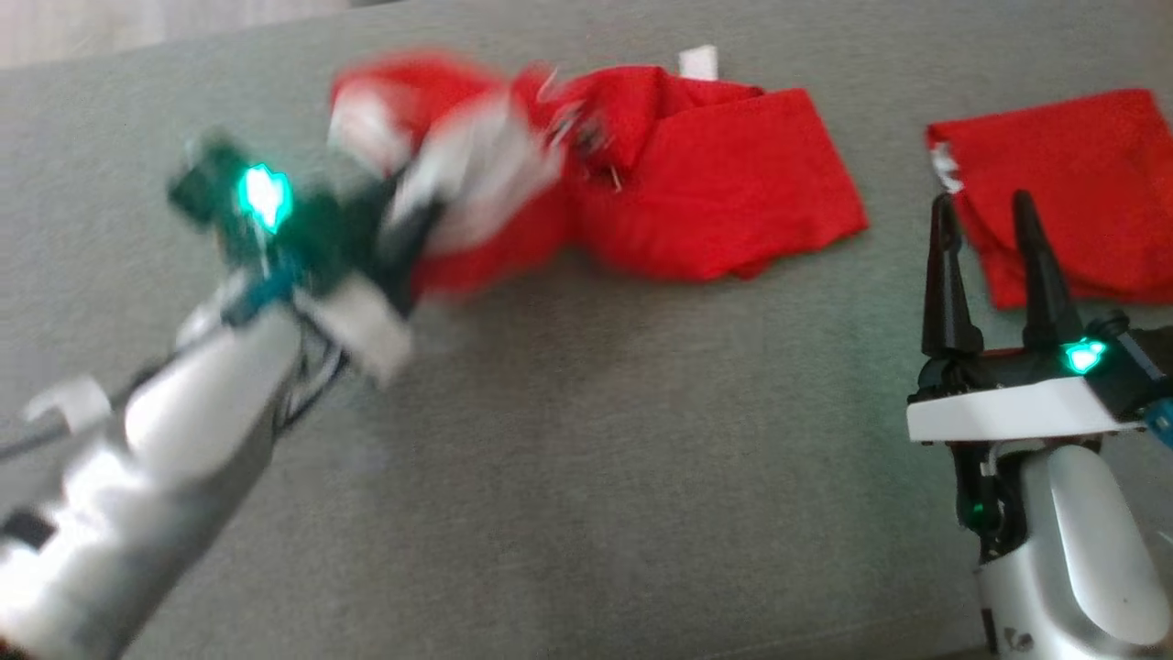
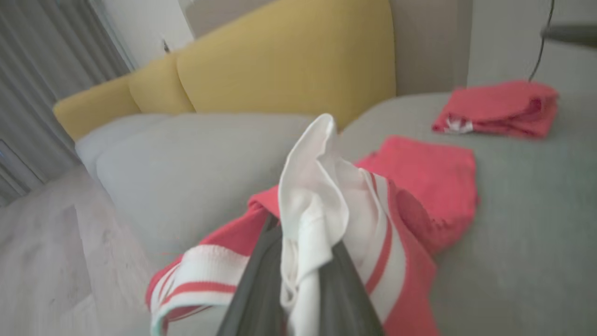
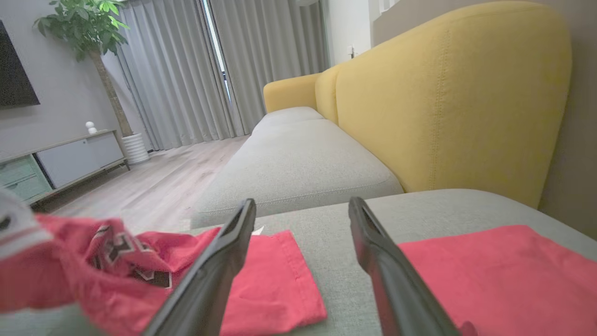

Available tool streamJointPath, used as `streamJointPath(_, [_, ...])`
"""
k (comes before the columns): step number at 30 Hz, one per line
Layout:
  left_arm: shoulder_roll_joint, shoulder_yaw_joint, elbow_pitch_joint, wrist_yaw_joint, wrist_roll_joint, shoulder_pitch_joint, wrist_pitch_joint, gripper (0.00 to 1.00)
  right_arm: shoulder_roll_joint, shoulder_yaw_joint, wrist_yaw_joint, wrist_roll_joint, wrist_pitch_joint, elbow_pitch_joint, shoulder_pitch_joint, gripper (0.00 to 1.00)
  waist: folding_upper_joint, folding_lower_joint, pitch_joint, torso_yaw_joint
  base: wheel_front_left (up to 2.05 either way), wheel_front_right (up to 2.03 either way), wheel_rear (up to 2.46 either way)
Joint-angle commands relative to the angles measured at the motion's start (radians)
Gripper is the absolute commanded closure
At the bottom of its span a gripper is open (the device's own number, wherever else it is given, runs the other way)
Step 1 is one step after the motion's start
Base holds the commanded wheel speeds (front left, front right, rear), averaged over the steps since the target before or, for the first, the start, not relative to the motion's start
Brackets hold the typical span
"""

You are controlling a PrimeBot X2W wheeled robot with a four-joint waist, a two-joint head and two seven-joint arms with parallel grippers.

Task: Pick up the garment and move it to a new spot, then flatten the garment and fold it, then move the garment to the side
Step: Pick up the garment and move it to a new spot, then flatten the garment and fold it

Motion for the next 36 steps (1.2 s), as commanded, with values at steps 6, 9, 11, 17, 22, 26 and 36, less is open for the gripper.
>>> streamJointPath(6, [0.052,-0.027,0.1,0.0,0.018,0.066,-0.026,0.0,-0.002,0.001,-0.001,-0.028,-0.011,-0.017,-0.029,0.0,0.0,-0.0002,-0.006,0.081,0.0,0.0,0.0])
streamJointPath(9, [0.036,-0.011,0.132,0.023,0.012,0.084,-0.033,0.0,-0.002,0.003,-0.001,-0.039,-0.011,-0.011,-0.022,0.0,0.0,-0.0002,-0.021,0.108,0.0,0.0,0.0])
streamJointPath(11, [0.031,0.016,0.141,0.052,0.003,0.094,-0.036,0.0,-0.002,0.003,-0.001,-0.046,-0.011,-0.007,-0.019,0.0,0.0,-0.0002,-0.034,0.122,0.0,0.0,0.0])
streamJointPath(17, [0.036,0.215,-0.001,0.155,-0.048,0.181,-0.038,0.0,-0.002,0.003,-0.001,-0.059,-0.011,-0.004,-0.002,0.0,0.0,-0.0002,-0.08,0.148,0.0,0.0,0.0])
streamJointPath(22, [-0.002,0.462,-0.226,0.239,-0.06,0.363,-0.039,0.0,-0.002,-0.012,-0.001,-0.069,-0.011,-0.005,0.037,0.0,0.0,-0.0002,-0.114,0.169,0.0,0.0,0.0])
streamJointPath(26, [-0.098,0.598,-0.358,0.244,-0.025,0.535,-0.039,0.0,-0.002,-0.028,-0.001,-0.077,-0.011,0.01,0.076,0.0,0.0,-0.0002,-0.131,0.187,0.0,0.0,0.0])
streamJointPath(36, [-0.305,0.771,-0.402,0.107,0.12,0.711,-0.039,0.0,-0.002,-0.051,-0.001,-0.098,-0.011,0.038,0.086,0.0,0.0,-0.0002,-0.134,0.205,0.0,0.0,0.0])
